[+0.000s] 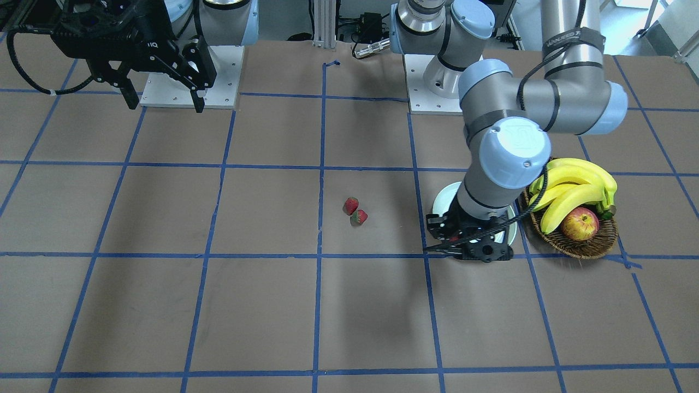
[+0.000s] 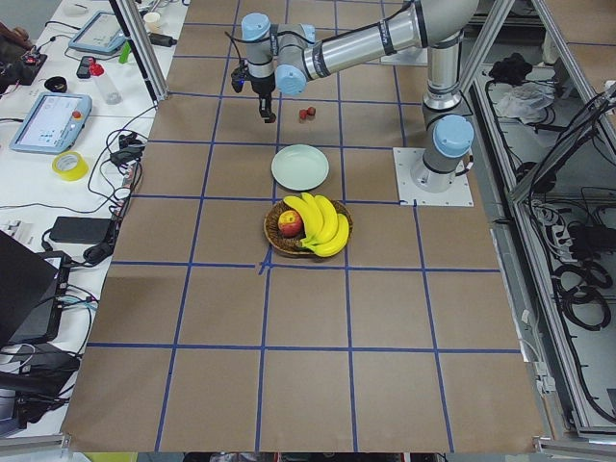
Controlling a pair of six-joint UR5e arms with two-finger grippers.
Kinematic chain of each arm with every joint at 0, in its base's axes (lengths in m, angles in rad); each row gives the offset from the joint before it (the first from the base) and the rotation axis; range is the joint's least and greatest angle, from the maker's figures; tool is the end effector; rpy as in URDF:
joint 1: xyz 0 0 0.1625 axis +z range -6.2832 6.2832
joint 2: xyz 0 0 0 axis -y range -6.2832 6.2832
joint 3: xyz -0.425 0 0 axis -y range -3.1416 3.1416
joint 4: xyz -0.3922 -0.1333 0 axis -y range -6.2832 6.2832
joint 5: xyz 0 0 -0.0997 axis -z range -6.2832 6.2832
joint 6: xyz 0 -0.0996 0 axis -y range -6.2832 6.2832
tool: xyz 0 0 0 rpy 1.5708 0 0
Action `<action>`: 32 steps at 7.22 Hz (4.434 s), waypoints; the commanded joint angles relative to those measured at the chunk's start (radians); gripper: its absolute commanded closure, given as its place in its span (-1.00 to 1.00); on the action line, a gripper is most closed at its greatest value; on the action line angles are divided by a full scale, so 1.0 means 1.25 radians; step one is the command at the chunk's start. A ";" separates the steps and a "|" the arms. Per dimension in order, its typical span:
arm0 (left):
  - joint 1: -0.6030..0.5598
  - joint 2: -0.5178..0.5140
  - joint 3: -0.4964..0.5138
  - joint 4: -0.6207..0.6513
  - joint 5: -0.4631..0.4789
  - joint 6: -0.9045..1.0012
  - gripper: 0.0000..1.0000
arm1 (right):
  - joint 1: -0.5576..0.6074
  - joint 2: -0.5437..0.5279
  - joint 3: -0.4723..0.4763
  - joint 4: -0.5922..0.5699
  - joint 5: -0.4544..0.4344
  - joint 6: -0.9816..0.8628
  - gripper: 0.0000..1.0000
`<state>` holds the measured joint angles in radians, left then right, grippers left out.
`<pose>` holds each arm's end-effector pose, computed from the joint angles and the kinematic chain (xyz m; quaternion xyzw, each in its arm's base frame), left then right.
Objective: Collect all strawberries into plate
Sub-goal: 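Carry the strawberry over the plate and open the left gripper, then reach the left gripper back and grasp another strawberry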
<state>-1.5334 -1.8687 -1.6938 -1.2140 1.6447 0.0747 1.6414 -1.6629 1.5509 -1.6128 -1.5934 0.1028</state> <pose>-0.1043 -0.5802 0.3030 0.0198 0.9986 0.0340 0.0351 0.1635 -0.4540 0.5464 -0.0169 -0.9968 0.0776 0.0046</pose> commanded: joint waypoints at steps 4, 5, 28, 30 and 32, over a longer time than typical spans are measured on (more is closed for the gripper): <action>0.148 0.004 -0.133 -0.017 0.044 0.157 1.00 | 0.000 0.000 0.000 0.002 0.000 0.000 -1.00; 0.160 0.004 -0.151 -0.023 0.067 0.156 1.00 | 0.000 -0.001 0.000 0.003 0.000 0.000 -1.00; -0.156 -0.097 -0.165 0.119 -0.287 -0.340 -0.78 | 0.000 0.000 -0.002 0.035 0.019 0.001 -1.00; -0.156 -0.097 -0.164 0.119 -0.289 -0.340 -0.44 | 0.000 -0.001 -0.001 0.035 0.017 0.001 -1.00; -0.156 -0.102 -0.164 0.119 -0.290 -0.337 0.99 | 0.000 -0.001 -0.002 0.035 0.018 0.001 -1.00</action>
<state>-1.7288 -1.9916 -1.8992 -1.0646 1.2831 -0.3478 1.6414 -1.6642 1.5481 -1.5693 -1.5719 0.1043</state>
